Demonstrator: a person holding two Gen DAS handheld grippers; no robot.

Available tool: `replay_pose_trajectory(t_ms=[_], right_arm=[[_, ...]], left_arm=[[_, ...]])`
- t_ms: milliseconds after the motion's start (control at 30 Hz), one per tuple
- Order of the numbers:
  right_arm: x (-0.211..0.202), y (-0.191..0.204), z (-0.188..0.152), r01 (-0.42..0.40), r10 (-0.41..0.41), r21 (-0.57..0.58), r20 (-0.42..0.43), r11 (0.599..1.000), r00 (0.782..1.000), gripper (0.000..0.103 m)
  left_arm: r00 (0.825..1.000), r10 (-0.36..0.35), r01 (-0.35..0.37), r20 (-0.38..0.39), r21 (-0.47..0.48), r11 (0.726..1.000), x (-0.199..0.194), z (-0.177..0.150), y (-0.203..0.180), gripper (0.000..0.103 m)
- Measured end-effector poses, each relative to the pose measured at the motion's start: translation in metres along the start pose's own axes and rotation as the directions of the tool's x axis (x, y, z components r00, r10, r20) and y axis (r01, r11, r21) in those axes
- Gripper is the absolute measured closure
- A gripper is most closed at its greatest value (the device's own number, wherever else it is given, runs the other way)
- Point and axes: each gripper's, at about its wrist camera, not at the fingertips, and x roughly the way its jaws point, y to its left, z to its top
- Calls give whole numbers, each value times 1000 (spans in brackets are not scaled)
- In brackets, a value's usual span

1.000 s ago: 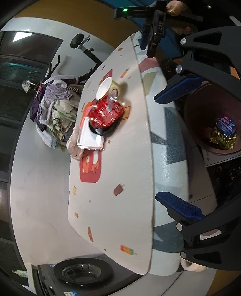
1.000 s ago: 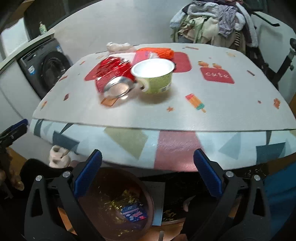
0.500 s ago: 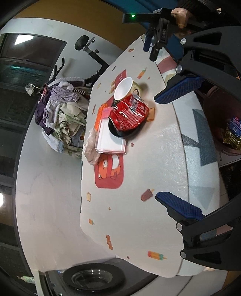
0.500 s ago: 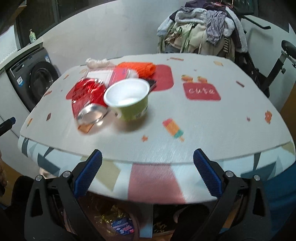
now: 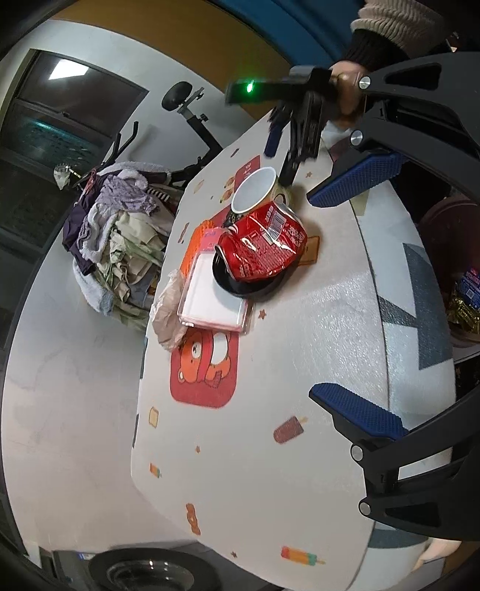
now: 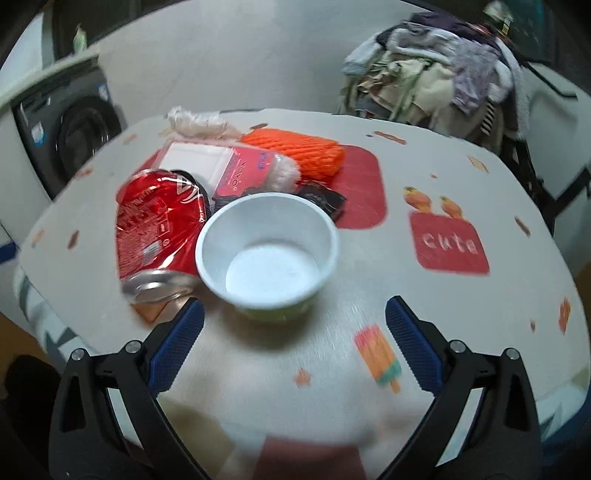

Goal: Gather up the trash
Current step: 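Move both tools back toward the red can and white cup, then grasp the crushed red can with the left tool while the right tool grasps the white cup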

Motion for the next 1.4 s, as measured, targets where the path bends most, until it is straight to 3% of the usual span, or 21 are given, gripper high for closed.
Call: replay_pose_trajectory(t_ms=[100,167,200,333,400,633,900,933,967,1100,1400], right_arm=[[12,8,8,-2,2,-38,-6,999,1000,7],[18,11,13,-4,3,-51,-3,999,1000,16],[19,11,15,-9,9,-52,-5,999,1000,26],[19,6,15,-17,16,-33,-4,999,1000,26],[16,4,12,-23,23,-26,1,999,1000,27],[-3,-17,-5,-43,40,68,41,997,998,27],[-16,-31,-19,-37,31,103,61,994,998,27],[-17,-32,-20,-39,32,109,62,993,998,27],[-18,-32,-21,-40,33,112,63,993,997,27],[-25,-34,-24,-48,39,131,75,990,996,27],[-51,-26,-25,-68,52,139,120,988,991,27]], left_arm=[[999,-30,30,-9,1,1000,9,4,-3,9],[998,-56,56,-24,3,998,20,9,-4,10],[998,-61,61,-29,7,998,24,12,-6,12],[995,-75,78,-61,44,996,51,29,-11,29],[994,-76,81,-73,67,995,67,39,-12,33],[998,5,9,-63,229,973,106,62,-28,51],[992,78,-38,-94,367,929,138,62,-53,53],[991,92,-48,-101,374,926,143,61,-53,56],[988,103,-52,-115,380,924,147,60,-54,72],[985,129,-71,-116,407,911,144,58,-60,75],[994,79,-41,-80,394,918,93,59,-72,75]])
